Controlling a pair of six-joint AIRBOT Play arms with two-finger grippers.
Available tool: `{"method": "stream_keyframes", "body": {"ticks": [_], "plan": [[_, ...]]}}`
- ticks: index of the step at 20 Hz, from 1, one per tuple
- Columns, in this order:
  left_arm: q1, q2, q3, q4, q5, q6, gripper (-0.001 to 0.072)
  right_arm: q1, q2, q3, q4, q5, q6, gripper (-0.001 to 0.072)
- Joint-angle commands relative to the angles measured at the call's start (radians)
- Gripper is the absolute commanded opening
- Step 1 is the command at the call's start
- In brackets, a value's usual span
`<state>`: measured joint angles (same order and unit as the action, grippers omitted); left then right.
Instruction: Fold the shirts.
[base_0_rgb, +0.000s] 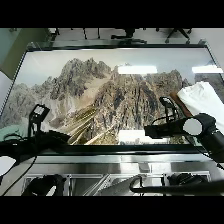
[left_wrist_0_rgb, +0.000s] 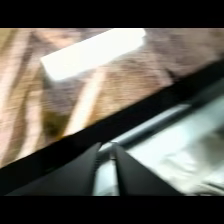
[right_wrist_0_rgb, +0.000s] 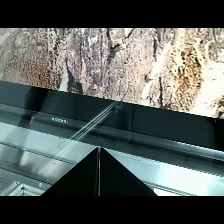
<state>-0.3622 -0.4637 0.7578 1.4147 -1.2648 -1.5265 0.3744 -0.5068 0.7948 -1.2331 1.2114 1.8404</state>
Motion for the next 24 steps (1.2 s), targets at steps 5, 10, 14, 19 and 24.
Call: {"method": "stream_keyframes", "body": {"ticks": [5, 10, 14, 19, 24], "plan": [[0.231, -0.306, 0.107, 0.681, -0.182, -0.159, 0.0700, 0.001, 0.000, 0.000, 0.000, 0.000, 0.000, 0.0025], [0.697, -0.563, 0.032, 0.680, -0.137, -0.131, 0.0701, 0.001, 0.000, 0.000, 0.000, 0.000, 0.000, 0.0025], [0.927, -0.762, 0.085, 0.679, 0.016, -0.102, 0.0701, 0.001, 0.001, 0.000, 0.000, 0.000, 0.000, 0.0025], [0.981, -1.049, 0.284, 0.676, 0.078, -0.065, 0.0700, 0.001, 0.001, 0.000, 0.000, 0.000, 0.000, 0.0025], [0.916, -1.271, 0.455, 0.679, 0.024, 0.034, 0.0401, 0.001, 0.001, 0.000, 0.000, 0.000, 0.000, 0.0026]]}}
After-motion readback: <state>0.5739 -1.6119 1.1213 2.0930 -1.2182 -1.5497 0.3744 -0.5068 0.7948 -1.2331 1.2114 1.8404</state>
